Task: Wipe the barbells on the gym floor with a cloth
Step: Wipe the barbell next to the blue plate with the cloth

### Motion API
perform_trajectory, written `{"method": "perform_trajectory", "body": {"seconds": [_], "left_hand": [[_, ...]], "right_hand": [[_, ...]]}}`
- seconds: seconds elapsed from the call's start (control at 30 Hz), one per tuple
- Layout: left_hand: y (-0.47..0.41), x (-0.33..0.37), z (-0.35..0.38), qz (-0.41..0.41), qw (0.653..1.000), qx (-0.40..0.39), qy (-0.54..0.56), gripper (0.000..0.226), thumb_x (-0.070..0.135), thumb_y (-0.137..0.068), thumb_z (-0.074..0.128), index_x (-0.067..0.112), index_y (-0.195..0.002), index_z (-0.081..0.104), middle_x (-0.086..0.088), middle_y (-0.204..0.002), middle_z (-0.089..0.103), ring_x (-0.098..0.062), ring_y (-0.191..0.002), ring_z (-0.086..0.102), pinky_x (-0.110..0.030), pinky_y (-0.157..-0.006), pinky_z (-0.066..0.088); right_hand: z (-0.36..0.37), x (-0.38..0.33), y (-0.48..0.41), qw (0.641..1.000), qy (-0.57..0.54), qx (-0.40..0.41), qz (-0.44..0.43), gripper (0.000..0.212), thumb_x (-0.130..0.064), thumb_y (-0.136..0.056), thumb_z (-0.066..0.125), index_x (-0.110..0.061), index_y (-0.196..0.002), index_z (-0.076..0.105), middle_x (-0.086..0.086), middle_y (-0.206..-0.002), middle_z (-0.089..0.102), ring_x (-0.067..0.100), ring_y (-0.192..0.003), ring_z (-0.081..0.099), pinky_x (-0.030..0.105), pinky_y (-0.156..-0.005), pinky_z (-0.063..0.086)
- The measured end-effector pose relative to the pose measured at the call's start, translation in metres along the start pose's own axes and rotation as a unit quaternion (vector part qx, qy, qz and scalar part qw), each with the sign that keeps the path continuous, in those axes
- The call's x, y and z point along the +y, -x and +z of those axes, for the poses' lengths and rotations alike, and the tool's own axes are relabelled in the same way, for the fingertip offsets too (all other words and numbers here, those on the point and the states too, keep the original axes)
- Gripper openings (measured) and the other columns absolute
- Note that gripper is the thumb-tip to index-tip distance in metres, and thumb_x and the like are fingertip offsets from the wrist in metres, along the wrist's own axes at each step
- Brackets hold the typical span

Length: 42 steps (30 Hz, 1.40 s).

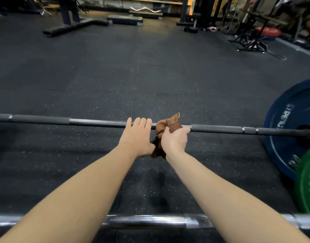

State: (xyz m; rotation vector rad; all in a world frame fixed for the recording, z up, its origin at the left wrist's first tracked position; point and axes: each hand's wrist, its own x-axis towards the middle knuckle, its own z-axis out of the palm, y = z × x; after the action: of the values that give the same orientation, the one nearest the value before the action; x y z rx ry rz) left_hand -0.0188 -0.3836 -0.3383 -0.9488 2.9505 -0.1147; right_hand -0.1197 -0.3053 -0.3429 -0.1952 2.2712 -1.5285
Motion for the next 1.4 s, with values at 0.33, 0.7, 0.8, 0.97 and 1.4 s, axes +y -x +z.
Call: {"method": "perform_trajectory", "body": {"seconds": [0.33,0.7,0.8,0.97,1.4], "left_hand": [[0.001,-0.005,0.002,0.014,1.000,-0.009,0.001,0.090,0.055,-0.089,0.052,0.009,-0.157,0.017,-0.006,-0.150,0.036,-0.028,-0.143,0.030,-0.053,-0.124,0.015],[0.006,-0.014,0.007,0.035,0.996,0.025,0.073,0.099,0.056,-0.096,0.048,0.006,-0.163,-0.005,-0.009,-0.172,0.005,-0.025,-0.158,0.003,-0.048,-0.128,0.001],[0.009,-0.016,0.007,0.042,0.989,0.053,0.128,0.107,0.061,-0.096,0.049,0.005,-0.161,-0.014,-0.015,-0.171,-0.012,-0.029,-0.158,-0.011,-0.050,-0.128,-0.004],[0.009,0.013,0.000,0.129,0.968,0.187,0.108,0.108,0.073,-0.086,0.056,0.022,-0.165,0.002,-0.015,-0.167,0.016,-0.036,-0.144,0.030,-0.050,-0.115,0.033],[-0.026,0.061,-0.004,0.078,0.972,0.171,0.139,0.097,0.001,-0.086,0.070,0.021,-0.163,0.014,0.002,-0.117,0.061,-0.024,-0.103,0.041,-0.035,-0.068,0.046]], "right_hand": [[-0.072,0.000,-0.030,0.995,0.018,0.099,0.004,0.042,-0.034,-0.094,0.064,-0.015,-0.121,0.037,0.013,-0.127,0.057,0.032,-0.110,0.061,0.041,-0.095,0.049],[-0.016,-0.013,0.004,0.999,0.029,-0.031,0.022,0.064,-0.030,-0.100,0.061,-0.005,-0.147,0.025,0.015,-0.139,0.054,0.032,-0.123,0.057,0.031,-0.090,0.040],[-0.017,-0.021,0.001,0.996,0.040,-0.073,0.030,0.086,-0.039,-0.097,0.064,0.000,-0.155,0.014,0.015,-0.139,0.055,0.032,-0.124,0.057,0.030,-0.098,0.043],[-0.041,-0.030,-0.018,0.970,-0.060,-0.227,0.065,0.069,-0.049,-0.092,0.066,-0.011,-0.145,0.044,0.003,-0.112,0.075,0.014,-0.084,0.077,0.031,-0.061,0.061],[-0.100,-0.063,-0.069,0.813,0.507,-0.117,-0.263,0.039,-0.035,-0.095,0.040,-0.022,-0.120,0.066,0.011,-0.126,0.063,0.035,-0.115,0.055,0.043,-0.096,0.045]]}}
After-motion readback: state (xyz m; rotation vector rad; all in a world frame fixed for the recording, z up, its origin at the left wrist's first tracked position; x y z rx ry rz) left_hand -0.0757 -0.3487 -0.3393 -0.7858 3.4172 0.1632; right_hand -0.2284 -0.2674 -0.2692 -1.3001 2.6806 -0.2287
